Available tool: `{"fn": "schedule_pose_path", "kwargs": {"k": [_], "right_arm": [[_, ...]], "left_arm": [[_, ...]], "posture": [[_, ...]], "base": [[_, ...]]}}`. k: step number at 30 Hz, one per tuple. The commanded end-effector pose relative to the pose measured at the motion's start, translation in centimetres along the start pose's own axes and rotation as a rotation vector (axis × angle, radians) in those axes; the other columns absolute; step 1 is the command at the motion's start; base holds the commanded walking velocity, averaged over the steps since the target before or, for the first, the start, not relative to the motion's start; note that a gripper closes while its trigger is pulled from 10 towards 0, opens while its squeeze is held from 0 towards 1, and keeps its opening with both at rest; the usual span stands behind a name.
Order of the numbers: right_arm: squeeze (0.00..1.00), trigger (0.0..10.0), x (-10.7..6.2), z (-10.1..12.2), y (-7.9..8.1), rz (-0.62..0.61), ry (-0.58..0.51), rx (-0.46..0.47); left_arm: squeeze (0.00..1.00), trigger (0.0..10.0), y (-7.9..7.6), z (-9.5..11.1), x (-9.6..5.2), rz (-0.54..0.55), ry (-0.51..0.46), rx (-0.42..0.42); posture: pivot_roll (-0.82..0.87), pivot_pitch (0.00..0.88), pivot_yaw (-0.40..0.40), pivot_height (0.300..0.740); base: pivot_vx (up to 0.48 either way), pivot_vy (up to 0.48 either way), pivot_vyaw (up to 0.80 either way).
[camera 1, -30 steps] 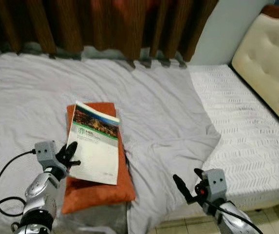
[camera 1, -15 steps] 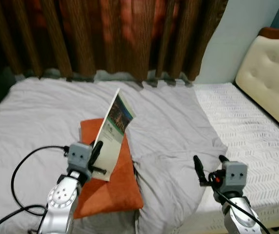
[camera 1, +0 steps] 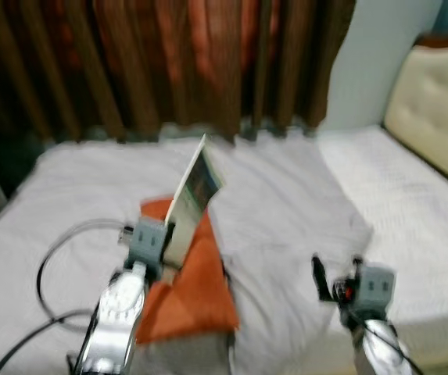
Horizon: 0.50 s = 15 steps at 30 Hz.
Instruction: Clean up the room
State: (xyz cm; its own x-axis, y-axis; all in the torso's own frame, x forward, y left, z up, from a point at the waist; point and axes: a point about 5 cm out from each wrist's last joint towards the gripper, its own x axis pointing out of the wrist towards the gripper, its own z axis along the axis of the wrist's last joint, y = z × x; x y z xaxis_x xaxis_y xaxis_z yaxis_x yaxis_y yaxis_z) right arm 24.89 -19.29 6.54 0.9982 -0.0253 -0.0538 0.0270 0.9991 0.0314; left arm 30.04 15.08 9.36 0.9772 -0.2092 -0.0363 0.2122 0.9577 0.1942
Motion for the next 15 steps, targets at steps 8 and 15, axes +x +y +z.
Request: {"fn": "schedule_pose_path", "kwargs": {"k": [8,15], "right_arm": [[0.0,10.0,0.05,-0.71,0.29,-0.013,0.022,0.017],[0.0,10.0,0.5,-0.41,0.21,0.019,0.015,-0.002]], "left_arm": [[0.0,10.0,0.23,0.55,0.52,0.054,-0.001,-0.026],[0.0,10.0,-0.02,0.28,0.72,0.054,-0.003,-0.046]], "posture": [[-0.05,0.0,0.059,0.74],[-0.05,0.0,0.031,0.74]], "base": [[0.279,-0.389,0.0],[0.279,-0.387,0.0]]}}
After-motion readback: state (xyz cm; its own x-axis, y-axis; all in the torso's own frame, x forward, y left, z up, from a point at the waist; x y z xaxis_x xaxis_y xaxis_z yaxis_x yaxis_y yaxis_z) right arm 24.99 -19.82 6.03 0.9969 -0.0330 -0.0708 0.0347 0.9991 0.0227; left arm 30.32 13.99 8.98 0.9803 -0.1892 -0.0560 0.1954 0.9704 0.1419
